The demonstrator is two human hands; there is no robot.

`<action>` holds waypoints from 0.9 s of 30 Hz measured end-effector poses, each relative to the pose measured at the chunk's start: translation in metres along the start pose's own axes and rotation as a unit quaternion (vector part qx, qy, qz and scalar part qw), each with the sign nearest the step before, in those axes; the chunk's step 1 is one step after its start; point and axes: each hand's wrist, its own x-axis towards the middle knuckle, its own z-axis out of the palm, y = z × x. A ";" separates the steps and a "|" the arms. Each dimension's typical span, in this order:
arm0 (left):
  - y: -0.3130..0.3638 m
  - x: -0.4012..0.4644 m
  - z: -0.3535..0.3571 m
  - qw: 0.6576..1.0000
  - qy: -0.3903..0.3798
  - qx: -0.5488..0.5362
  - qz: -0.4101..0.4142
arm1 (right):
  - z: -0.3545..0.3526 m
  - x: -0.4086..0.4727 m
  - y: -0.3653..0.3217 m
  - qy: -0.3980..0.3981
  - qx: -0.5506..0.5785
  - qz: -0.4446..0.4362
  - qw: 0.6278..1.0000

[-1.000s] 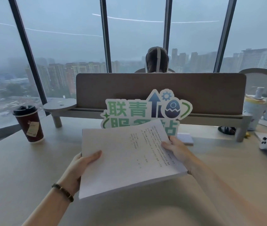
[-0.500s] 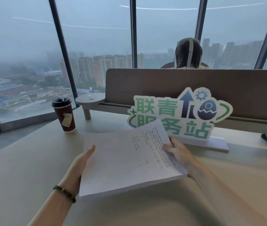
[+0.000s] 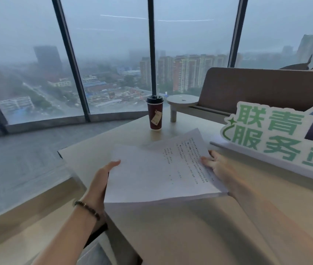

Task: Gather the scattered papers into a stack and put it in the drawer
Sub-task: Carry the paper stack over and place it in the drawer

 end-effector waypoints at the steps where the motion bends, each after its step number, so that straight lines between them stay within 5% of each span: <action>1: -0.001 -0.002 -0.011 1.000 -0.008 -0.015 -0.014 | 0.014 0.002 0.001 -0.005 -0.008 0.000 1.000; 27: -0.017 -0.053 -0.304 0.948 0.278 -0.151 -0.021 | 0.368 0.033 0.021 -0.291 -0.148 0.049 0.944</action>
